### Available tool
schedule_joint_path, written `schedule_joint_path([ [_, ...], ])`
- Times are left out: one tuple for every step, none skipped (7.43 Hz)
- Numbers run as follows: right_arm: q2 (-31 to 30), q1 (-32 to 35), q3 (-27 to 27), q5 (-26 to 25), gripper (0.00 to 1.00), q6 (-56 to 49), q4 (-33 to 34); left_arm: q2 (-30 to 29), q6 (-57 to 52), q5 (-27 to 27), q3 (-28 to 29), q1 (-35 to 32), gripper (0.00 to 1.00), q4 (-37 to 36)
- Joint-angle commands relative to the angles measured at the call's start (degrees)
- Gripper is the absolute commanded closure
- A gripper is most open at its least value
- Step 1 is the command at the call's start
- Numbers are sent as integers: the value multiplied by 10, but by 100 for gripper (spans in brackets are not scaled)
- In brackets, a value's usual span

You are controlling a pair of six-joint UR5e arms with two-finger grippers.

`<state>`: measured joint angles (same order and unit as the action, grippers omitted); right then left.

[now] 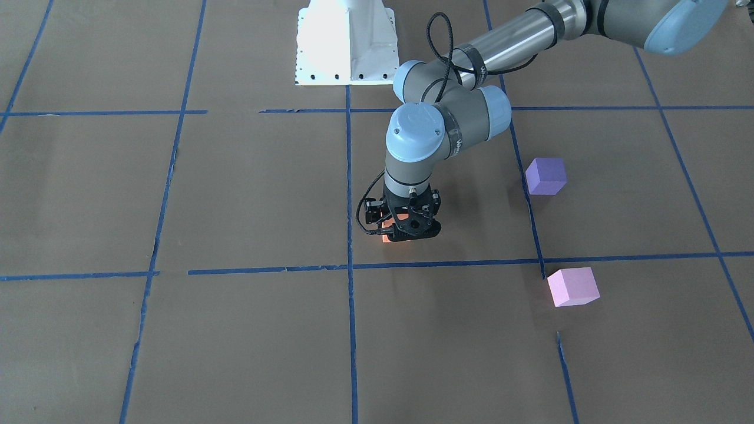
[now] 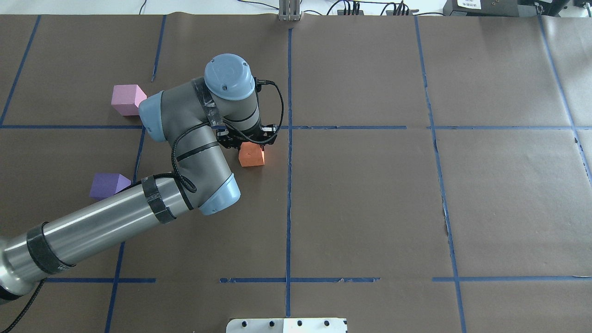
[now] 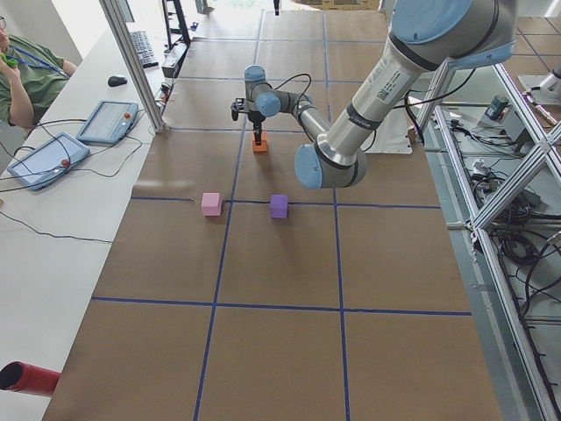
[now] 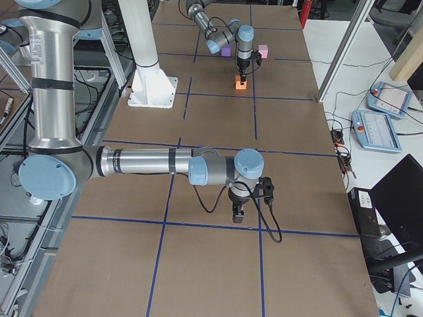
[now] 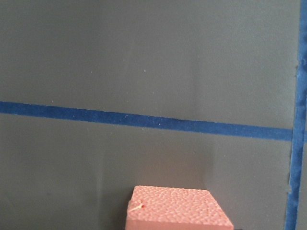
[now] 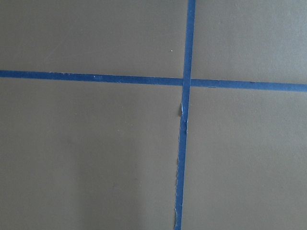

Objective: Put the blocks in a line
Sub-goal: 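Lower the left gripper and close it on the orange cube, then lift the orange cube and carry it toward the pink cube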

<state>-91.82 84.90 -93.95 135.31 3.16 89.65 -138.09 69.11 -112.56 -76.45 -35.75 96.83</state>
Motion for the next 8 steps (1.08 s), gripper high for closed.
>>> schedule_joint_path([
  [0, 0, 0, 0, 0, 0, 0, 3, -6, -2, -55, -19, 100, -31],
  [0, -1, 0, 0, 0, 0, 0, 3, -13, -4, -96, -29, 100, -78],
  [0, 0, 0, 0, 0, 0, 0, 18, -23, -19, -146, -47, 100, -116],
  [0, 0, 0, 0, 0, 0, 0, 76, -61, -52, -215, -65, 100, -123],
  [0, 0, 0, 0, 0, 0, 0, 127, -100, -52, -250, -82, 100, -119],
  [0, 0, 0, 0, 0, 0, 0, 148, -152, -50, -251, -100, 99, -117],
  [0, 0, 0, 0, 0, 0, 0, 192, -193, -49, -251, -118, 99, -85],
  [0, 0, 1, 0, 0, 0, 0, 246, -198, -49, -251, -133, 99, -18],
])
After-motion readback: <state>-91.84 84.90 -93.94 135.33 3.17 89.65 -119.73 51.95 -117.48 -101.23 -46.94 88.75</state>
